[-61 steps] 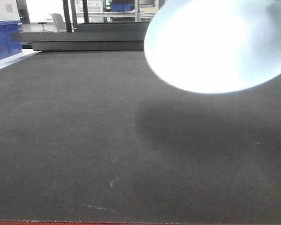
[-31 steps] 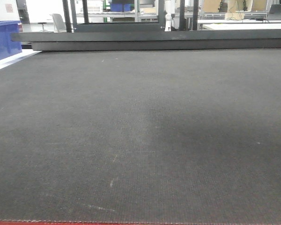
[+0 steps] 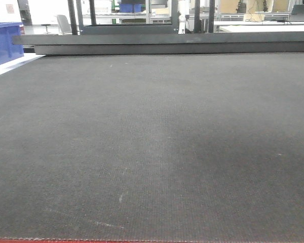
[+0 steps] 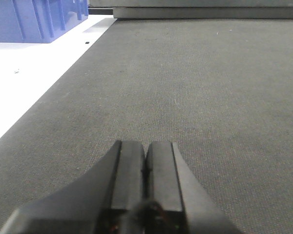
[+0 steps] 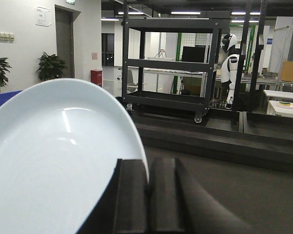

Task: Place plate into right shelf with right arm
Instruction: 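Lift the white plate off the table with the right gripper, then drive away from the table holding the plate in the right gripper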

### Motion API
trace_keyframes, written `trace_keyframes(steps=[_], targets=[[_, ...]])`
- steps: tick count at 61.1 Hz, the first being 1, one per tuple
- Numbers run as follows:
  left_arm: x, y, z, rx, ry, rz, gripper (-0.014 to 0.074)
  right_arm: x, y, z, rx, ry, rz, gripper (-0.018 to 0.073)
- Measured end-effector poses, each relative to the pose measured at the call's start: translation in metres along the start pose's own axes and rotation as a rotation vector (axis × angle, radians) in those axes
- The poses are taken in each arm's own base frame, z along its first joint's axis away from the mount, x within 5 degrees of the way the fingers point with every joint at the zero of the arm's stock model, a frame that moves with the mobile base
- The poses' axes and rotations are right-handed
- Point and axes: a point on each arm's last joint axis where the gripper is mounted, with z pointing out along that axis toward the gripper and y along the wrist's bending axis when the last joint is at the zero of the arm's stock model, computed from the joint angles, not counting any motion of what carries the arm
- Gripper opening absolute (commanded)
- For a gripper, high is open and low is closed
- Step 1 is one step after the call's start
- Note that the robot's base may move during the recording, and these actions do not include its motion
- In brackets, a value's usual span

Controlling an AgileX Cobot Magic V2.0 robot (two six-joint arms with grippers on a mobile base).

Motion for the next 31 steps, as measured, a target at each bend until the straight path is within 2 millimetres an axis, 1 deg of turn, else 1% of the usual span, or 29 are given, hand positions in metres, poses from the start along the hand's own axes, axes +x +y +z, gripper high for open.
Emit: trace_keyframes(steps=[31], targets=[[0.0000, 0.0000, 0.0000, 0.000, 0.000, 0.000, -0.0047, 0.0000, 0.0000, 0.0000, 0.000, 0.000, -0.002, 0.0025]])
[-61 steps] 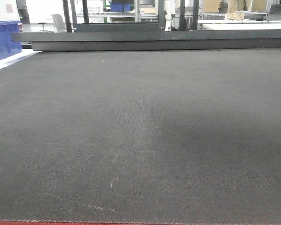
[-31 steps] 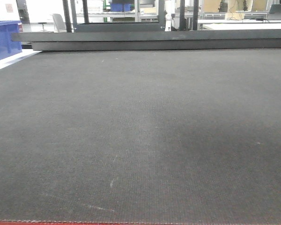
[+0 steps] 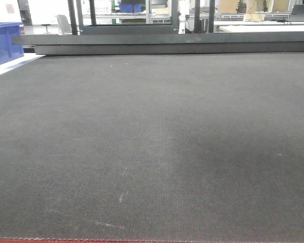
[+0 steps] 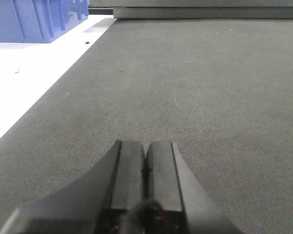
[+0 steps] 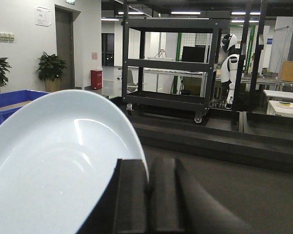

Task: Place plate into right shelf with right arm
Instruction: 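Drive away from the table holding the plate in the right gripper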

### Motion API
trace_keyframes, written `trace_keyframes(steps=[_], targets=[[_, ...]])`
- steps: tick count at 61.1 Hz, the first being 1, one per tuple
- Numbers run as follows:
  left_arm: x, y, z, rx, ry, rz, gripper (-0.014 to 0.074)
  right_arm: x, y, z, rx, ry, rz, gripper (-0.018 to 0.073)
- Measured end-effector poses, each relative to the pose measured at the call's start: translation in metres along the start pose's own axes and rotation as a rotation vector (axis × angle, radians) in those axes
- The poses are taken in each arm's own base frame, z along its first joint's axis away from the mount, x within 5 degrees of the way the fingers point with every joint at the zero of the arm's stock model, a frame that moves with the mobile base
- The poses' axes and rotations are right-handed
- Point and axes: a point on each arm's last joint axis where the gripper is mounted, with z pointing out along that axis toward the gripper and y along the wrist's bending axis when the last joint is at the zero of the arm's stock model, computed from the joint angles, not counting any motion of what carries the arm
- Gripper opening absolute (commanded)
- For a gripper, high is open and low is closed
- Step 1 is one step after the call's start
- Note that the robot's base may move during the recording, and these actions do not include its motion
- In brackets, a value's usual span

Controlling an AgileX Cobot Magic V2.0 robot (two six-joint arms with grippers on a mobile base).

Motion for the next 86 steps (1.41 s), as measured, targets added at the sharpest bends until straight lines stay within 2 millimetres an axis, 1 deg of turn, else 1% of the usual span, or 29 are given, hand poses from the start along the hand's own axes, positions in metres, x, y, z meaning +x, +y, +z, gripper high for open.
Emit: trace_keyframes(steps=[86], targets=[[0.0000, 0.0000, 0.0000, 0.000, 0.000, 0.000, -0.0047, 0.0000, 0.0000, 0.0000, 0.000, 0.000, 0.000, 0.0025]])
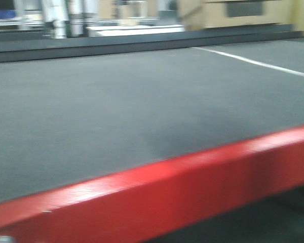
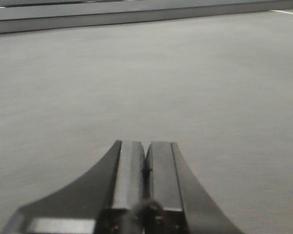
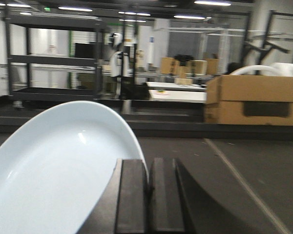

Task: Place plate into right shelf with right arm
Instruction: 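Drive away from the table holding the plate in the right gripper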

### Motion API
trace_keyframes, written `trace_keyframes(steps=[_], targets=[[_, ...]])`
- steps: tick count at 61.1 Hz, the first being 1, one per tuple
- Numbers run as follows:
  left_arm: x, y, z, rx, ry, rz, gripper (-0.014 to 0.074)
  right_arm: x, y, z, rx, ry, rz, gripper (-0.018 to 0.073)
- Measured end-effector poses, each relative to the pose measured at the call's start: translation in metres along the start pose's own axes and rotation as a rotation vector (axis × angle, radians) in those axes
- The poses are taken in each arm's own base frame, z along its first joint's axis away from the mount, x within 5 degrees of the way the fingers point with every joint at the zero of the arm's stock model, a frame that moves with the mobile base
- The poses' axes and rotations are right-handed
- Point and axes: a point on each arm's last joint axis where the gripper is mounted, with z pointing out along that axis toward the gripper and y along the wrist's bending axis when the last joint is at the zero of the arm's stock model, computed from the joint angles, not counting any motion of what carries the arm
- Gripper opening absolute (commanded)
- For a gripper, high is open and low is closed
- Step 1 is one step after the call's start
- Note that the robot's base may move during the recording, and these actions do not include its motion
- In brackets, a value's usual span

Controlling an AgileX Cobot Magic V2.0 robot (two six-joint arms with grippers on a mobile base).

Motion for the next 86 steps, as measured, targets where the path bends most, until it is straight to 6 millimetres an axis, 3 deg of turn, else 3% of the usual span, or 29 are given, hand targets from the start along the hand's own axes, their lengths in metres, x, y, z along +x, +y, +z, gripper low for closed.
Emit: trace_keyframes(steps=[86], targets=[[0.0000, 0.0000, 0.0000, 0.000, 0.000, 0.000, -0.0047, 0.0000, 0.0000, 0.0000, 0.000, 0.000, 0.000, 0.0025]])
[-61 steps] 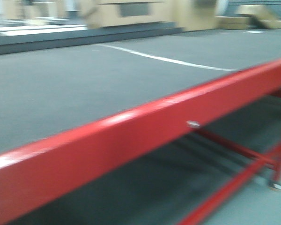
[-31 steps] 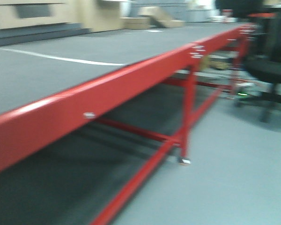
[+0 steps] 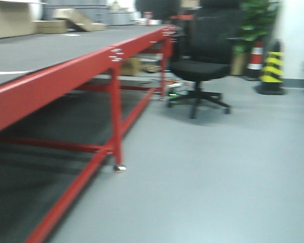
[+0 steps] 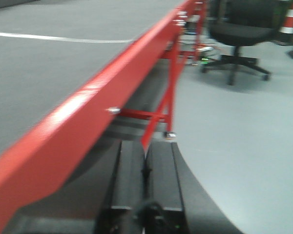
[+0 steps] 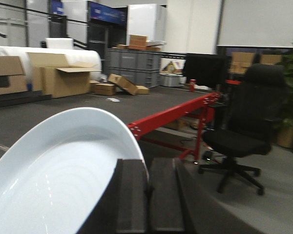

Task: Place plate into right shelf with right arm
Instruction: 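Drive away from the table holding the plate in the right gripper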

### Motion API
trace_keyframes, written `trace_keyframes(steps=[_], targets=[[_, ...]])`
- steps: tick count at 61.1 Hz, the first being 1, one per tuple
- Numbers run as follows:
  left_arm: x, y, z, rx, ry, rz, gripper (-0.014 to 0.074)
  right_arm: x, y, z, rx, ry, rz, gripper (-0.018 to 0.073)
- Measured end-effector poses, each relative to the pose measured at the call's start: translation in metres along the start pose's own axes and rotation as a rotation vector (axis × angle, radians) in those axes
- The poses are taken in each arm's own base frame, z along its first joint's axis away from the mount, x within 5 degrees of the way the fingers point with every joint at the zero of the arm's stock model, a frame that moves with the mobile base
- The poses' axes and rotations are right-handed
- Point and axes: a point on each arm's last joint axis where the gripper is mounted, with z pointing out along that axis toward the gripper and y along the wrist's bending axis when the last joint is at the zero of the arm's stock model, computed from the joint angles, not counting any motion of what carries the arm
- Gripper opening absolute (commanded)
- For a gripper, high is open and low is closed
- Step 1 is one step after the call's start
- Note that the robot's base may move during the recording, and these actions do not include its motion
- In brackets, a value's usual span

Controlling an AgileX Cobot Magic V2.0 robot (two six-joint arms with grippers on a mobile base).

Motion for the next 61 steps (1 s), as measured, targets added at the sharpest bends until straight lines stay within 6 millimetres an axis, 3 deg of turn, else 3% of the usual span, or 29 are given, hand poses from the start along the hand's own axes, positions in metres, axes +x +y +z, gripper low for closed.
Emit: trace_keyframes(steps=[61], targets=[[0.0000, 0.0000, 0.0000, 0.000, 0.000, 0.000, -0.0047, 0.0000, 0.0000, 0.0000, 0.000, 0.000, 0.000, 0.0025]])
